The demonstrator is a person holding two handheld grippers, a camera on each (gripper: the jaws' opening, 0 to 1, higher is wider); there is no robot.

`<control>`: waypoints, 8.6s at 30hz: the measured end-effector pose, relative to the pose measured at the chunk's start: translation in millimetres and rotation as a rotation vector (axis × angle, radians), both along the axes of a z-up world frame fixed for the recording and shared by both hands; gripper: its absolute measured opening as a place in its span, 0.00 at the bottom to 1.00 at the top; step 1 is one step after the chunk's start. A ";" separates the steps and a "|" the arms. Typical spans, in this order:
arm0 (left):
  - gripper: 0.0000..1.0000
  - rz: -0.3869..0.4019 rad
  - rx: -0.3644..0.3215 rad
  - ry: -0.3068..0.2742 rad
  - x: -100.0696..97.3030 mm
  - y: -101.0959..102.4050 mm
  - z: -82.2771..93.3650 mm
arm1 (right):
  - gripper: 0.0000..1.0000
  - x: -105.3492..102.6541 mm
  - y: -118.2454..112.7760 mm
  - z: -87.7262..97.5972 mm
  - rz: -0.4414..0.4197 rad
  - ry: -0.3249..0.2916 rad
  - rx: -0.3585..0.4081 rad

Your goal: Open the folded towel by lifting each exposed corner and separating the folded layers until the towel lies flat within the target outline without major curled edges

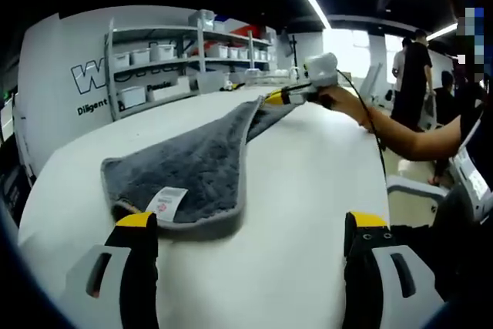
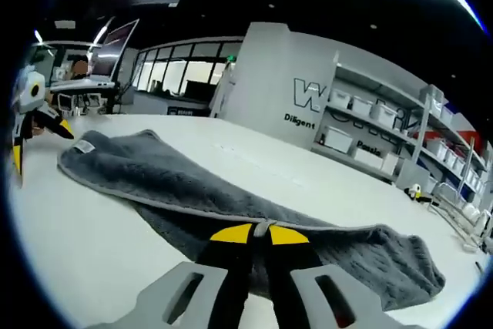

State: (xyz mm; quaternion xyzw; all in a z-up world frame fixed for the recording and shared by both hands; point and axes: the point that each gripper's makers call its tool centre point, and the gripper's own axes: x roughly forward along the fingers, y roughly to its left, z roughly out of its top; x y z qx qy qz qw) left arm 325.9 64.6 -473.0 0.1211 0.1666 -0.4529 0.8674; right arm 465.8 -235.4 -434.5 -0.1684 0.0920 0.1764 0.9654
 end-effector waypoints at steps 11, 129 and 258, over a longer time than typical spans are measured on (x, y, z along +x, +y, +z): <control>0.99 0.016 -0.032 0.006 -1.2 0.4 4.6 | 0.02 -36.6 -2.6 -11.4 0.009 -0.005 -0.047; 0.50 0.145 -0.048 0.051 -26.0 39.9 5.1 | 0.98 -228.4 0.2 -29.8 -0.040 0.031 0.122; 0.99 0.064 -0.041 -0.146 -60.0 -4.1 45.1 | 0.76 -126.1 -98.8 68.6 -0.250 -0.057 -0.094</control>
